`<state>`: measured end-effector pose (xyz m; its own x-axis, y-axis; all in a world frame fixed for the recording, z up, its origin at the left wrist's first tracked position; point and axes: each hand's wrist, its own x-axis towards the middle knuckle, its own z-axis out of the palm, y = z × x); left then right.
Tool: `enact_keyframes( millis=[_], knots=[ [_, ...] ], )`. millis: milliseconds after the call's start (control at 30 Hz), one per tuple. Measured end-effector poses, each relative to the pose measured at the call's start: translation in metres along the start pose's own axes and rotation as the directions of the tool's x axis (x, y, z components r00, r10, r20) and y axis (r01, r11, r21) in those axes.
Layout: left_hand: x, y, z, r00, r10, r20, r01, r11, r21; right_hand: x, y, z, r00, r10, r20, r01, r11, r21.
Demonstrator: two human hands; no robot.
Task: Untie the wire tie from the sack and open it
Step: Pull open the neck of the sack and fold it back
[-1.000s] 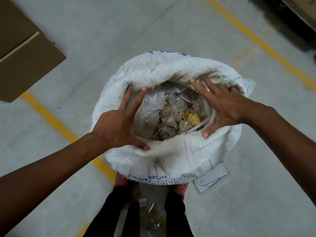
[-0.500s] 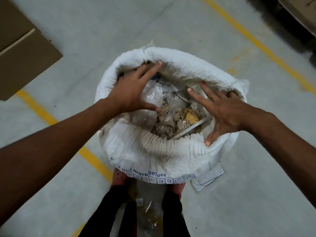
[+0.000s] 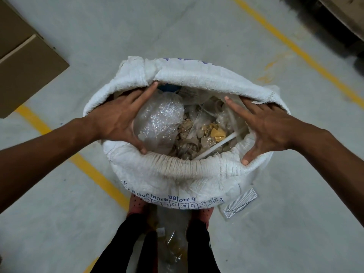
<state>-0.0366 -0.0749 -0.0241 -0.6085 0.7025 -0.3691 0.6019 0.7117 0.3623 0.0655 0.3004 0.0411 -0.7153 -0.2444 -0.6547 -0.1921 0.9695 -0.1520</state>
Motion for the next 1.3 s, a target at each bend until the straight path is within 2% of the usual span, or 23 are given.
enact_keyframes(
  millis=[367, 700, 767, 867, 1067, 1233, 1300],
  knots=[
    [0.006, 0.015, -0.014, 1.0, -0.022, 0.01, 0.022, 1.0, -0.014, 0.008, 0.004, -0.002, 0.996, -0.011, -0.087, 0.012, 1.0, 0.011],
    [0.041, 0.044, -0.023, 0.967, -0.141, -0.213, 0.119, 0.987, -0.112, 0.031, -0.002, -0.007, 0.988, -0.019, -0.155, 0.028, 0.998, 0.061],
    [0.051, 0.054, -0.018, 0.963, -0.073, -0.259, 0.049, 0.994, -0.098, 0.035, -0.005, -0.007, 0.99, -0.01, -0.14, 0.017, 0.999, 0.047],
    [0.064, 0.063, -0.016, 0.971, -0.01, -0.239, -0.006, 0.998, -0.067, 0.038, -0.008, -0.004, 0.996, -0.009, -0.093, 0.01, 1.0, 0.008],
    [0.081, 0.051, -0.023, 0.969, -0.114, -0.22, 0.122, 0.992, 0.022, 0.032, -0.016, 0.008, 0.998, -0.032, 0.051, 0.034, 0.999, -0.043],
    [0.082, 0.047, -0.015, 0.965, -0.124, -0.232, 0.138, 0.99, 0.042, 0.026, -0.029, 0.013, 0.97, -0.137, 0.201, 0.155, 0.985, -0.076],
    [0.082, 0.046, -0.013, 0.964, -0.127, -0.235, 0.145, 0.988, 0.059, 0.023, -0.033, 0.016, 0.962, -0.187, 0.197, 0.208, 0.974, -0.091]
  ],
)
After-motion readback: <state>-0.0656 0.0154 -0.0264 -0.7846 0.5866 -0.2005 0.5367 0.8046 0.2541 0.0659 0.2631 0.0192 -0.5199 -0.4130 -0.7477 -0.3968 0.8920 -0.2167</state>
